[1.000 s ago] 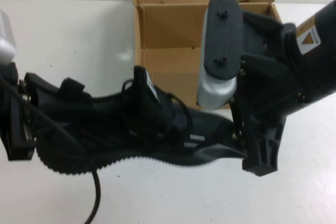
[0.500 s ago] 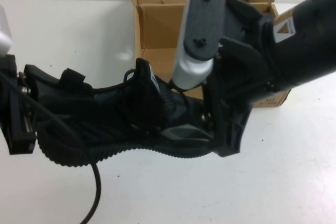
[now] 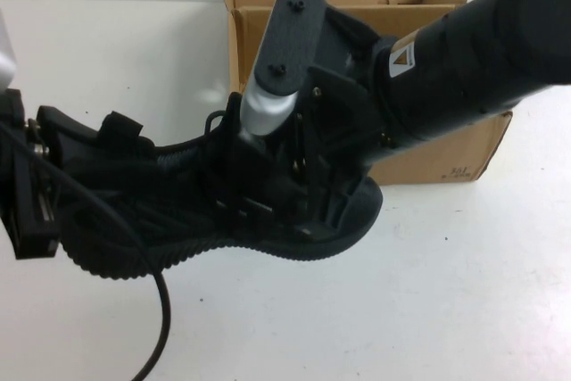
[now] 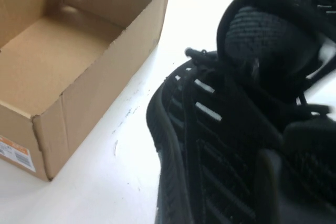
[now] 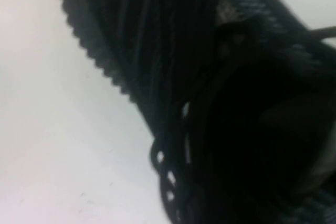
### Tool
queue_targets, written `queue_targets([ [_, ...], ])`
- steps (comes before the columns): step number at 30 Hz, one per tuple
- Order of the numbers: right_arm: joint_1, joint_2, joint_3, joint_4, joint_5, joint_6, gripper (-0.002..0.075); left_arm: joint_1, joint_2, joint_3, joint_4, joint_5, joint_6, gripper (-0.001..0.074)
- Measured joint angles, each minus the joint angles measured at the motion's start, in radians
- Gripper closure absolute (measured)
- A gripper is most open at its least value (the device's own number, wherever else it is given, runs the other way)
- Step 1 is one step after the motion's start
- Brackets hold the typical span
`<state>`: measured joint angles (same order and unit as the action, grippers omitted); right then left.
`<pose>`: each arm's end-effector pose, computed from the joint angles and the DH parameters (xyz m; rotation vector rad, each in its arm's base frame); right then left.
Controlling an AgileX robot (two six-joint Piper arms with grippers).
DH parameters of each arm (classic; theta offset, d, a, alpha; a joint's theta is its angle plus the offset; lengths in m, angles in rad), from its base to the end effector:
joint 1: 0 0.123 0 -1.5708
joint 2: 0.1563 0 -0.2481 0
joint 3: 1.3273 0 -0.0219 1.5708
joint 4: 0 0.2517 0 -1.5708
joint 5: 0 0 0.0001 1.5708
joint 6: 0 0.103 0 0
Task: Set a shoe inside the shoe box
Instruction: Hand over the shoe, then place the shoe in the shoe box
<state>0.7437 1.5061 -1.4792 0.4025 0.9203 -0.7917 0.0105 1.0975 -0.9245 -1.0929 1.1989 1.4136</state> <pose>0.2280 0.2534 0.3355 -1.5475 1.8206 0.4751 0.2096 -0.0830 0.3118 1.1408 1.8074 -0.7599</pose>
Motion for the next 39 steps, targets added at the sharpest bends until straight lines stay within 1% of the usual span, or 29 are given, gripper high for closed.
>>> queue_targets([
  [2,-0.001,0.005,0.000,0.000,-0.021,0.000,0.0549,0.000,0.000,0.000,0.000,-0.004,0.000,0.0708],
  [4,-0.001,0.008,0.000,0.000,-0.031,0.000,0.0645,0.002,0.000,0.000,0.000,-0.006,0.000,0.0708],
  [5,-0.001,0.009,0.000,-0.002,-0.035,0.000,0.0675,0.002,0.000,0.000,0.000,-0.008,0.002,0.0708],
  [7,-0.001,0.009,0.000,-0.004,-0.038,0.000,0.0702,0.002,0.000,0.000,0.000,-0.009,0.002,0.0709],
  [10,-0.001,0.009,0.000,-0.006,-0.038,0.000,0.0714,0.002,0.000,0.000,-0.002,-0.010,-0.001,0.0708],
  [12,-0.001,0.009,0.000,-0.006,-0.038,0.000,0.0715,0.002,0.000,0.000,-0.009,-0.010,-0.017,0.0685],
  [13,-0.001,0.009,0.000,-0.008,-0.038,0.000,0.0716,0.002,0.000,0.000,-0.020,-0.006,-0.030,0.0649],
  [15,-0.001,0.013,0.002,-0.008,-0.038,0.000,0.0717,0.002,-0.004,-0.001,-0.049,0.003,-0.065,0.0526],
  [17,-0.001,0.014,0.002,-0.008,-0.025,0.000,0.0718,0.002,-0.006,-0.005,-0.084,0.008,-0.131,0.0325],
  [19,-0.001,0.016,0.002,-0.016,-0.014,0.000,0.0718,0.002,-0.008,-0.007,-0.108,0.010,-0.204,0.0174],
  [20,-0.001,0.016,0.002,-0.026,-0.009,0.002,0.0718,0.002,-0.008,-0.007,-0.113,0.010,-0.234,0.0127],
  [22,-0.001,0.018,0.002,-0.066,-0.002,0.030,0.0718,0.002,-0.008,-0.007,-0.117,0.010,-0.270,0.0081],
  [25,-0.007,0.020,0.002,-0.140,0.006,0.085,0.0720,0.002,-0.008,-0.007,-0.121,0.010,-0.309,0.0067],
  [27,-0.027,0.022,0.002,-0.159,0.010,0.101,0.0720,0.002,-0.008,-0.007,-0.121,0.006,-0.338,0.0079],
  [28,-0.044,0.023,0.002,-0.164,0.012,0.106,0.0720,0.002,-0.008,-0.007,-0.121,0.001,-0.357,0.0102],
  [29,-0.066,0.023,-0.003,-0.169,0.014,0.110,0.0720,0.002,-0.008,-0.007,-0.119,0.001,-0.379,0.0146],
  [30,-0.090,0.024,-0.010,-0.170,0.016,0.112,0.0720,0.002,-0.008,-0.007,-0.116,0.001,-0.398,0.0195],
  [31,-0.117,0.026,-0.023,-0.171,0.020,0.114,0.0720,0.002,-0.008,-0.007,-0.111,0.005,-0.414,0.0274],
  [34,-0.193,0.041,-0.077,-0.171,0.032,0.097,0.0720,0.002,-0.008,-0.007,-0.083,0.009,-0.430,0.0564],
  [35,-0.218,0.049,-0.101,-0.164,0.036,0.080,0.0720,0.002,-0.008,-0.007,-0.070,0.010,-0.435,0.0624],
  [37,-0.255,0.070,-0.149,-0.161,0.049,0.056,0.0720,0.002,-0.008,-0.007,-0.043,0.010,-0.449,0.0685],
  [39,-0.286,0.101,-0.210,-0.157,0.063,0.043,0.0720,0.002,-0.008,-0.007,-0.002,0.011,-0.467,0.0713],
])
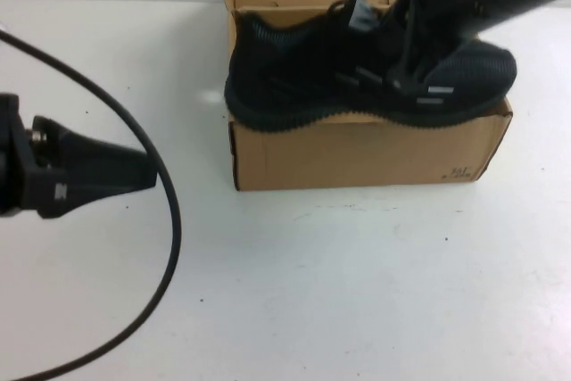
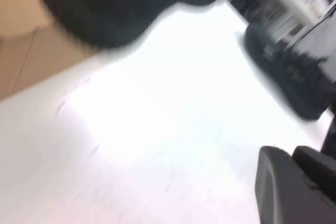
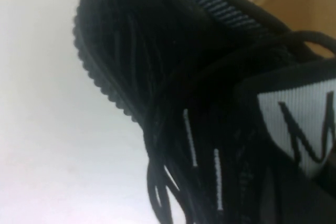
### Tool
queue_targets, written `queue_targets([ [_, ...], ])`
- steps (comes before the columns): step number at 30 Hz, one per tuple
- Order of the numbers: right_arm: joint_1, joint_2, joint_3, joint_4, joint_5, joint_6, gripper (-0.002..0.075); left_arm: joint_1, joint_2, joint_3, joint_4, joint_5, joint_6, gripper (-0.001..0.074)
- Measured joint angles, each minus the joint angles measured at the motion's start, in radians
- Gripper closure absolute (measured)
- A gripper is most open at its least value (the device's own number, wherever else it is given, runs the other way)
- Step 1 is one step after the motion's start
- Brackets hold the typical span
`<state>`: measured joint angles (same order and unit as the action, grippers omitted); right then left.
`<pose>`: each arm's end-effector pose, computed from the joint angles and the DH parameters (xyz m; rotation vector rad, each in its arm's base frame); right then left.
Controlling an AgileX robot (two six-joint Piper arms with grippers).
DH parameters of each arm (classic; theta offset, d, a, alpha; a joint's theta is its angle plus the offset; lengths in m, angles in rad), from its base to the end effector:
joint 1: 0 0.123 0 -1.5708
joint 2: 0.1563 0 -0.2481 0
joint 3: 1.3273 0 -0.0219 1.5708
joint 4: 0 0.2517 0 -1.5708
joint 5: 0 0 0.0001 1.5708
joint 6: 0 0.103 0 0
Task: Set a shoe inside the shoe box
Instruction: Place the shoe in the shoe box
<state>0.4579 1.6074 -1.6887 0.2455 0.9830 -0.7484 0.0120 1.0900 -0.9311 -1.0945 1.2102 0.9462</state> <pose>0.3157 0.1788 0.3578 -1.2825 1.9767 0.1672 0.2075 -0.0832 0.3153 0.7299 2.0913 -1.0247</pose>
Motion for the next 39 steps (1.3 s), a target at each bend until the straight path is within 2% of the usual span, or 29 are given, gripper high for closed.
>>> queue_targets([
  [7,-0.042,0.173,-0.223,0.001,0.035,-0.039,0.0720,0.000,0.000,0.000,0.155,0.002,-0.068,0.0736],
  [19,-0.068,0.543,-0.632,-0.061,0.102,-0.034,0.0720,0.000,0.000,0.000,0.173,0.008,-0.102,0.0736],
  [30,-0.143,0.642,-0.665,-0.026,0.098,-0.019,0.0720,0.000,0.000,0.000,0.153,0.008,-0.124,0.0736],
  [39,-0.153,0.699,-0.665,0.004,0.034,0.001,0.0720,0.000,0.000,0.000,0.147,0.008,-0.126,0.0736],
])
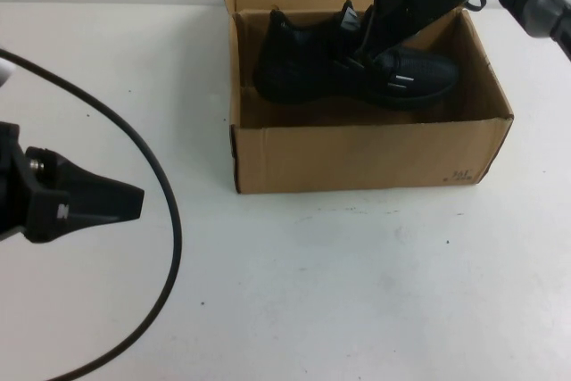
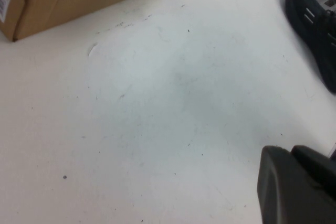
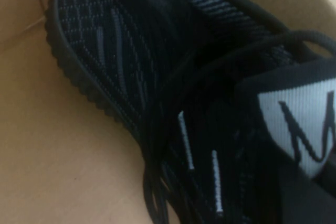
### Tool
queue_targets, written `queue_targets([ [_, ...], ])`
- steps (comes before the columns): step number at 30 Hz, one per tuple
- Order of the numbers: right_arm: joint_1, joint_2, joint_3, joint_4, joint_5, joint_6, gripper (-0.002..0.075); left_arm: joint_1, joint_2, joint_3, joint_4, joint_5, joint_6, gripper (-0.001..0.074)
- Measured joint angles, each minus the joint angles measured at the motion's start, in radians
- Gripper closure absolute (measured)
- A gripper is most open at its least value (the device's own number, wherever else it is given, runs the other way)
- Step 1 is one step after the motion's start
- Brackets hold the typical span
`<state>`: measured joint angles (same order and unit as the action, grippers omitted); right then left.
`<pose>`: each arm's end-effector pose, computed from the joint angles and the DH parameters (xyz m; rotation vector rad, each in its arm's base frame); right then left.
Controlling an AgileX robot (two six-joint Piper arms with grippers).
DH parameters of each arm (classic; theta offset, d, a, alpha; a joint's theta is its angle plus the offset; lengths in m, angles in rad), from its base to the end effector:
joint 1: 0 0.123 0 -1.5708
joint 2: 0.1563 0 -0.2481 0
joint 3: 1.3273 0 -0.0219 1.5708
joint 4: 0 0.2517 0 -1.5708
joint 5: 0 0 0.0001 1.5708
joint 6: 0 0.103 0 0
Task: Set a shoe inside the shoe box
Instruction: Place the shoe in the shoe box
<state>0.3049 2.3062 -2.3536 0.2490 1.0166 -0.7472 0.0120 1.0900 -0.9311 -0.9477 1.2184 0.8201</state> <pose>0.4748 0.1721 0.2574 -1.1549 2.1223 0.1164 0.2058 -0.0761 0.3031 0.6871 2.2573 -0.9524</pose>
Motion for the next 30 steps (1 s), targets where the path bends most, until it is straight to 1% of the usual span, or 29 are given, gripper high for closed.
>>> queue_targets([
  [16,0.000,0.074,0.000,0.010,-0.102,0.002,0.0720,0.000,0.000,0.000,0.000,0.000,-0.001,0.0736],
  [19,0.000,0.074,0.000,0.010,-0.117,0.002,0.0706,0.000,0.000,0.000,0.000,0.000,-0.001,0.0736],
  [22,0.000,0.074,0.000,0.012,-0.132,0.002,0.0641,0.000,0.000,0.000,0.000,0.000,-0.001,0.0736],
  [27,0.000,0.071,-0.005,0.014,-0.152,0.002,0.0421,0.000,0.000,0.000,0.000,0.000,-0.003,0.0736],
  [29,0.000,0.062,-0.007,0.019,-0.152,0.006,0.0388,0.000,0.000,0.000,0.000,0.000,-0.003,0.0736],
  [30,0.000,0.053,-0.007,0.021,-0.146,0.007,0.0389,0.000,0.000,0.000,0.000,0.000,-0.003,0.0736],
])
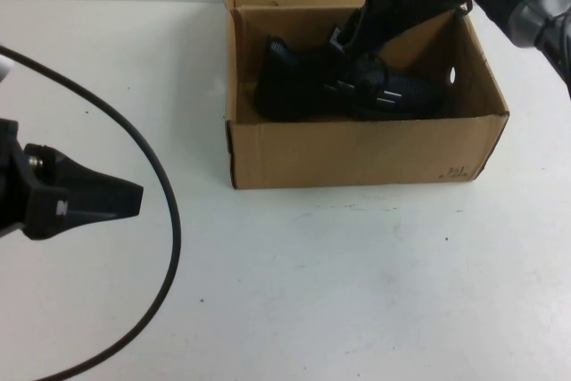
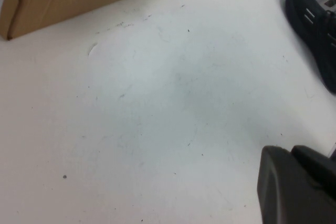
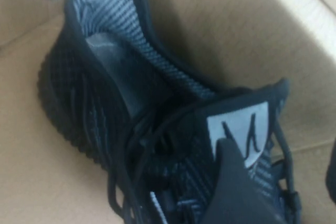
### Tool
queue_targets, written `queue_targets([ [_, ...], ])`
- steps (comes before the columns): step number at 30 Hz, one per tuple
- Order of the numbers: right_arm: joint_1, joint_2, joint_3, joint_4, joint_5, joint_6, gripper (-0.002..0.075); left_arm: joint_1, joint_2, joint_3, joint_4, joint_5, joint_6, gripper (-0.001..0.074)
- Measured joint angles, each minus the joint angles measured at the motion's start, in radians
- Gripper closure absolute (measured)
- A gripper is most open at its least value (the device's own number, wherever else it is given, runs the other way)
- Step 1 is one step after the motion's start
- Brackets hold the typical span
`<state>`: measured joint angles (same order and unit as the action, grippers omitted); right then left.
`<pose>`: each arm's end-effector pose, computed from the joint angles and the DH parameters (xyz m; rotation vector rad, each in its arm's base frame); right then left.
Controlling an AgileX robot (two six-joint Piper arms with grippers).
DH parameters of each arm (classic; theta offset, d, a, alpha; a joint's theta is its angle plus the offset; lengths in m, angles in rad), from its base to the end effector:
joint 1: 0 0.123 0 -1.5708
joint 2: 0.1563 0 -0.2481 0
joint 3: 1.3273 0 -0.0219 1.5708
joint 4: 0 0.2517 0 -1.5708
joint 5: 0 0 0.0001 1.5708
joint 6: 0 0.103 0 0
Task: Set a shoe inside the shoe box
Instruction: Place the shoe in the shoe box
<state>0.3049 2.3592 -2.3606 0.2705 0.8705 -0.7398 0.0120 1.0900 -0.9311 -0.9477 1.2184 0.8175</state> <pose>0.4922 0.1770 0.2427 -1.0658 2.0572 0.1098 0.2058 -0.0761 0.3031 0.6843 2.2587 -0.9536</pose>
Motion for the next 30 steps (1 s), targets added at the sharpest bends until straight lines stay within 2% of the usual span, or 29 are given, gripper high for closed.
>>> queue_targets([
  [3,0.000,-0.047,-0.002,0.000,0.029,0.014,0.0450,0.000,0.000,0.000,0.000,0.000,0.000,0.0736],
  [8,-0.002,-0.188,-0.004,-0.002,0.085,0.025,0.0663,0.000,0.000,0.000,0.000,0.000,0.032,0.0737],
  [11,-0.011,-0.291,-0.008,0.019,0.145,0.051,0.0718,0.000,0.000,0.000,0.000,0.000,0.112,0.0737],
  [14,-0.037,-0.398,-0.011,0.052,0.213,0.087,0.0734,0.000,-0.004,0.000,0.001,0.000,0.187,0.0737],
  [20,-0.114,-0.579,-0.012,0.109,0.368,0.184,0.0741,0.000,-0.101,0.000,0.097,-0.037,0.221,0.0737],
  [25,-0.150,-0.741,0.067,0.146,0.391,0.248,0.0741,0.000,-0.247,0.000,0.227,-0.200,0.213,0.0737],
  [30,-0.150,-0.948,0.277,0.230,0.321,0.249,0.0741,0.000,-0.361,0.000,0.213,-0.403,0.175,0.0738],
])
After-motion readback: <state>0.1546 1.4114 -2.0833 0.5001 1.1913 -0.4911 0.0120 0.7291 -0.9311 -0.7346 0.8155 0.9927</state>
